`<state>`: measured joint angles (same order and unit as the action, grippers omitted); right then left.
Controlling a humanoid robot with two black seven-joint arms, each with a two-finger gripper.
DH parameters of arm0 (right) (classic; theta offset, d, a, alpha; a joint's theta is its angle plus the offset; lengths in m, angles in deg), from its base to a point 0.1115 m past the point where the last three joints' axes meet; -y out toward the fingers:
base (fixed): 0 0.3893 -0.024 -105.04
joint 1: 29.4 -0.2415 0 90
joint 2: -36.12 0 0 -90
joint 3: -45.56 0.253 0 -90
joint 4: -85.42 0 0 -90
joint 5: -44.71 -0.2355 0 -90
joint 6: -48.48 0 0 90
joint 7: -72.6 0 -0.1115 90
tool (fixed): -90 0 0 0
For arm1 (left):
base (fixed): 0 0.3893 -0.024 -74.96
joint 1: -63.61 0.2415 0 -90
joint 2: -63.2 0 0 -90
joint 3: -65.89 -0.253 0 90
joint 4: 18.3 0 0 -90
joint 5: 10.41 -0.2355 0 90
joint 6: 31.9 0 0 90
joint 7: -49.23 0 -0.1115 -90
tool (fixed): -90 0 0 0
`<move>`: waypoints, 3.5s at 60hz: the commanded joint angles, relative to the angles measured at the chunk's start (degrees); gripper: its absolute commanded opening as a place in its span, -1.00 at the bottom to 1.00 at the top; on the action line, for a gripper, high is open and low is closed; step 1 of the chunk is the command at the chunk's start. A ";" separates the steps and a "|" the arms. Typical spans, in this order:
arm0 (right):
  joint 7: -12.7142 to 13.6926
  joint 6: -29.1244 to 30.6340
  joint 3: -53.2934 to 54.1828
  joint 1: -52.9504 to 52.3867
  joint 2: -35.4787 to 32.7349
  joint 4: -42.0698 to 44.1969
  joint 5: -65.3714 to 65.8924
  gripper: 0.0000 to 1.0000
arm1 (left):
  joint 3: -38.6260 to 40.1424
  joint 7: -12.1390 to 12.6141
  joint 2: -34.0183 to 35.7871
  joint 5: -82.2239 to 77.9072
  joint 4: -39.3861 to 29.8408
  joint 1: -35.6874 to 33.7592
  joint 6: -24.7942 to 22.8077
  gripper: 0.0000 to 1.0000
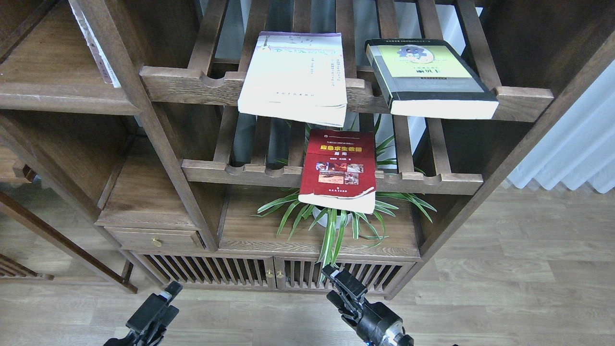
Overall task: Organize books on shelf
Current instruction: 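Raise the right gripper toward the red book on the middle shelf, then close the right gripper on the red book's lower edge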
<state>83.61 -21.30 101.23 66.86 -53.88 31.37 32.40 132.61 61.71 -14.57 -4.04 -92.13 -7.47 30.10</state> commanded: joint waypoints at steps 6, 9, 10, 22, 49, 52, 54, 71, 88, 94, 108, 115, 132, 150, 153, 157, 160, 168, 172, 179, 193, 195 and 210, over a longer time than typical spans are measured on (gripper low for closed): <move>-0.03 1.22 0.06 0.25 0.00 0.09 0.00 1.00 | -2.03 0.35 0.34 -0.40 1.49 -1.26 0.00 1.00; 0.06 1.75 -0.03 0.34 0.00 0.09 0.00 1.00 | -2.03 0.44 0.34 -0.40 1.76 -1.26 0.00 1.00; 0.06 1.84 -0.03 0.34 0.00 0.09 0.00 1.00 | -2.12 0.61 0.34 -0.48 1.93 -1.26 0.00 1.00; 0.06 5.00 -0.03 0.25 0.00 0.35 0.00 1.00 | -0.89 0.26 0.34 -0.40 8.16 -2.93 0.00 1.00; 0.33 7.78 -0.91 -0.71 0.00 3.60 0.26 1.00 | 1.13 0.88 0.87 -0.22 10.64 -3.37 0.00 1.00; 0.24 7.78 -0.91 -0.80 0.00 3.60 0.26 1.00 | 1.48 0.97 0.87 -0.22 10.99 -3.46 0.00 1.00; 0.41 7.78 -1.00 -0.89 0.00 3.51 0.35 1.00 | 1.75 0.97 0.87 -0.22 11.16 -3.46 0.00 1.00; 0.06 7.78 -3.28 -3.35 0.00 2.19 -0.18 1.00 | 2.19 0.97 1.22 -0.31 12.13 -3.46 0.00 1.00; -1.60 7.78 -4.34 -5.11 0.00 -1.67 -0.44 0.99 | 2.19 0.97 1.57 -0.31 12.92 -3.54 0.00 1.00; -4.77 7.78 -4.25 -7.04 0.00 -1.67 -0.88 1.00 | 2.19 0.97 2.19 -0.40 13.10 -3.72 0.00 1.00; -5.12 7.78 -6.62 -8.18 0.00 -5.98 -0.53 0.99 | 2.19 0.97 3.33 -0.31 14.06 -4.42 0.00 1.00; -5.12 7.78 -7.76 -8.98 0.00 -6.15 -0.53 0.99 | 2.19 0.97 3.59 -0.31 14.24 -4.69 0.00 1.00; -5.47 7.78 -7.15 -12.23 0.00 -6.07 -1.05 0.99 | 2.45 0.97 3.86 0.04 14.59 -4.60 0.00 1.00; -14.09 7.78 -5.74 -15.74 0.00 -5.10 -2.55 0.99 | 2.54 0.97 3.86 0.04 14.86 -4.86 0.00 1.00; -14.61 7.78 -5.74 -15.83 0.00 -5.10 -2.55 0.99 | 2.54 0.97 3.86 0.04 14.86 -4.86 0.00 1.00; -14.79 7.78 -5.74 -15.83 0.00 -4.93 -2.64 0.99 | 2.54 0.97 3.86 0.04 14.86 -4.86 0.00 1.00; -14.88 7.78 -5.74 -15.92 0.00 -4.40 -2.55 0.99 | 2.80 0.97 3.86 0.04 14.86 -4.86 0.00 1.00; -15.05 7.78 -5.66 -16.89 0.00 -2.29 -2.64 0.99 | 3.33 0.97 4.30 0.04 14.86 -4.86 0.00 1.00; -15.58 7.78 -5.57 -17.24 0.00 -1.76 -2.72 0.98 | 3.68 0.88 4.73 0.13 14.86 -4.86 0.00 1.00; -17.60 7.78 -4.25 -17.76 0.00 -1.50 -2.90 0.98 | 4.38 0.88 6.05 0.13 14.86 -4.86 0.00 1.00; -20.24 7.78 -2.32 -18.12 0.00 -1.50 -3.43 0.68 | 6.76 0.88 7.64 0.13 14.86 -5.21 0.00 1.00; -20.24 7.78 -2.32 -17.94 0.00 -1.58 -3.43 0.63 | 7.11 0.88 7.90 0.13 14.86 -5.21 0.00 1.00; -20.07 7.78 -3.19 -16.19 0.00 -1.76 -3.34 0.33 | 7.64 0.88 8.78 0.13 14.86 -5.21 0.00 1.00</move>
<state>63.37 -13.52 98.68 49.97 -53.88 29.64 28.97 140.09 62.58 -5.89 -3.90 -77.28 -12.68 30.10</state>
